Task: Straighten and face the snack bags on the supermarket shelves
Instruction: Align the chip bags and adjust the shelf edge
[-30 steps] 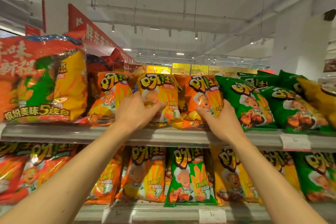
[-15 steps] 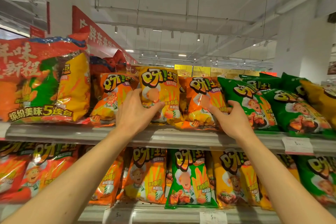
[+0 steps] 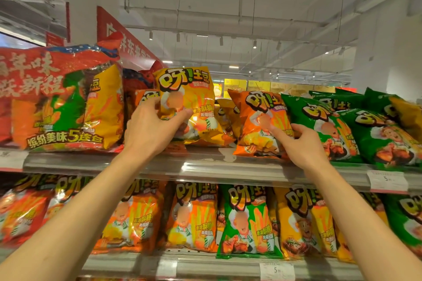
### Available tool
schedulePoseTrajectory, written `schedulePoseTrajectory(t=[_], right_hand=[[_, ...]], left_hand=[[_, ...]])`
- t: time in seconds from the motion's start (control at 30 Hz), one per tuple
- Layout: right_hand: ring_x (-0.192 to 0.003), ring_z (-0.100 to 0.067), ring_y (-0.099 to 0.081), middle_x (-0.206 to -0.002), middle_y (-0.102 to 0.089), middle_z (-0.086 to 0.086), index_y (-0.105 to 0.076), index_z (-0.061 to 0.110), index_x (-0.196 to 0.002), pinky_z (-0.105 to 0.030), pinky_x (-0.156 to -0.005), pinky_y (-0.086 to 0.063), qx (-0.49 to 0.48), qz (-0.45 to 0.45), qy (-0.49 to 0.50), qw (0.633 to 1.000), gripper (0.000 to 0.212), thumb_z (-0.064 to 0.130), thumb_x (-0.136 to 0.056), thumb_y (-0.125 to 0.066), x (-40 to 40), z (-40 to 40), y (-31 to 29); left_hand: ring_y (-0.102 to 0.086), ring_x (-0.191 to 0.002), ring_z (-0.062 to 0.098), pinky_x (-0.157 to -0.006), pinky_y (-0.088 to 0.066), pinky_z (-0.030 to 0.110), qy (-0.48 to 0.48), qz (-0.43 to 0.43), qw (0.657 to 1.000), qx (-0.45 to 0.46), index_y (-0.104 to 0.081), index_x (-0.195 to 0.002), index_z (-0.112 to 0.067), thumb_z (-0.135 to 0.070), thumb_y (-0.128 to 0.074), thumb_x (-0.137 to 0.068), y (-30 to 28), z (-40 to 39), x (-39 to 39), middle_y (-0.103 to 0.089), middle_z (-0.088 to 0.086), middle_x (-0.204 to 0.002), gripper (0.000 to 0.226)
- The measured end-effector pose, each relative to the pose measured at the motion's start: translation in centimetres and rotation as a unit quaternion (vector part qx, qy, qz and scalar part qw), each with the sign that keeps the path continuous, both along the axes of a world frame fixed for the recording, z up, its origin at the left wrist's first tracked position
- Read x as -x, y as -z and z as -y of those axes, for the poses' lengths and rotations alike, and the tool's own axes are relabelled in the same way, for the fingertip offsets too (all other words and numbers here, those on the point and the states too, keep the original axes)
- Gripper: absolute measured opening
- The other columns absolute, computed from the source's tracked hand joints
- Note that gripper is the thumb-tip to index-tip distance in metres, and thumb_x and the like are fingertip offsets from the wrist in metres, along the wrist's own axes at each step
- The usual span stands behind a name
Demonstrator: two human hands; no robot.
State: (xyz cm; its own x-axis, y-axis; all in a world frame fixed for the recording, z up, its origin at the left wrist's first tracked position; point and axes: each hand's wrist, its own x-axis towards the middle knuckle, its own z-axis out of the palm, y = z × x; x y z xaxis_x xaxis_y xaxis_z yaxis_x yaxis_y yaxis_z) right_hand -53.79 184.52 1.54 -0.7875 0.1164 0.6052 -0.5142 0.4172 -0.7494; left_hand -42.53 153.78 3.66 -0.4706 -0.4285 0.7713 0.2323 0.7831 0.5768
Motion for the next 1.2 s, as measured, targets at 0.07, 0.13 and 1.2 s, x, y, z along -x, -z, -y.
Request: schedulePoseTrajectory(t=[0.07, 0.13, 1.2], right_hand=[[-0.085, -0.008, -0.062, -0.093, -0.063, 0.015, -0.061, 0.016, -0.135, -0.027, -0.067, -0.046, -0.002, -0.003, -0.004, 1.0, 0.075, 0.066, -0.08, -0.072, -0.2, 0.8, -0.1], [-0.082, -0.003, -0.062, -0.089, -0.061, 0.021, -0.062, 0.019, -0.129, -0.026, -0.066, -0.049, -0.009, -0.008, -0.01, 1.0, 0.065, 0.062, -0.082, -0.073, -0.4, 1.8, -0.3], [-0.101, -0.003, -0.072, -0.114, -0.074, 0.014, -0.059, 0.036, -0.129, -0.022, -0.079, -0.061, -0.038, 0.033, -0.274, 0.96, 0.048, 0.067, -0.092, -0.056, -5.1, 5.1, -3.4]], left_hand=[[-0.061, -0.112, 0.02, -0.09, -0.049, 0.04, -0.002, -0.008, 1.0, 0.005, -0.062, -0.126, -0.03, -0.084, -0.064, -0.071, -0.1, 0.6, -0.9, -0.062, -0.013, -0.118, 0.077], [-0.063, -0.112, 0.021, -0.093, -0.054, 0.045, 0.004, -0.006, 1.0, 0.007, -0.062, -0.13, -0.028, -0.086, -0.063, -0.07, -0.4, 1.4, -1.9, -0.066, -0.008, -0.122, 0.084], [-0.065, -0.102, 0.011, -0.085, -0.056, 0.041, 0.064, -0.011, 0.992, 0.107, -0.067, -0.116, -0.039, -0.087, -0.065, -0.071, -2.0, -4.6, -2.1, -0.071, -0.016, -0.109, 0.066]])
